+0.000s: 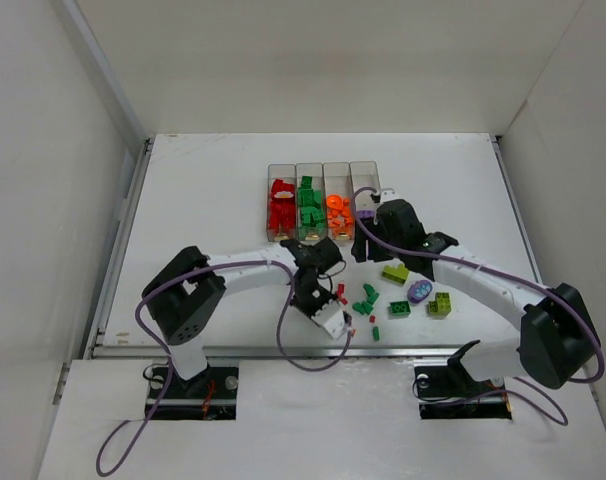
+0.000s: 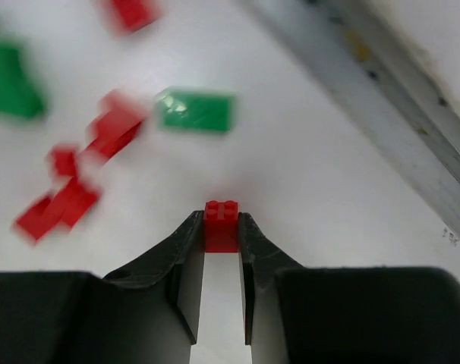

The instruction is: Sort the legos into containers by color

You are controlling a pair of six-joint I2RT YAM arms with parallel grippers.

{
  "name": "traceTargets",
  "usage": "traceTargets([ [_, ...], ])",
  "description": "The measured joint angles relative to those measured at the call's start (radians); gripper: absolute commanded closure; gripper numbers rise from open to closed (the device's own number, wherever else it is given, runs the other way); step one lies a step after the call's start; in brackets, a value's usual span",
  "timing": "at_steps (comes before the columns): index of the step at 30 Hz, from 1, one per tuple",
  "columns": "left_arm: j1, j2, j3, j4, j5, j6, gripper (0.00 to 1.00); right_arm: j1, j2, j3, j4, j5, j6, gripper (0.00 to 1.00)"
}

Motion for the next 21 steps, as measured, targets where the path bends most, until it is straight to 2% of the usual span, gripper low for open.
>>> traceTargets([
  [4, 0.176, -0.014, 0.088, 0.094, 0.066, -0.298, 1.0, -0.003, -0.012, 0.0, -0.007, 0.009, 0.009, 0.31],
  [8, 0.464, -0.066, 0.144, 0.334, 0.075, -0.692, 1.0, -0.009, -0.03, 0.0, -0.011, 0.029, 0.024, 0.31],
  [12, 0.61, -0.08, 0.149, 0.478, 0.047, -0.893, 1.0, -0.012, -0.035, 0.008, -0.019, 0.046, 0.03, 0.31],
  [16, 0.646, -0.061, 0.155, 0.568, 0.029, -1.004, 0.97, -0.012, -0.027, 0.043, -0.05, 0.064, 0.034, 0.31],
  [20, 0.647, 0.026, 0.24, 0.588, 0.024, -1.048, 0.75, -0.012, -0.016, 0.082, -0.072, 0.077, 0.037, 0.3],
  [21, 0.649, 0.047, 0.258, 0.596, 0.026, -1.055, 0.62, -0.012, -0.014, 0.088, -0.079, 0.08, 0.038, 0.3],
])
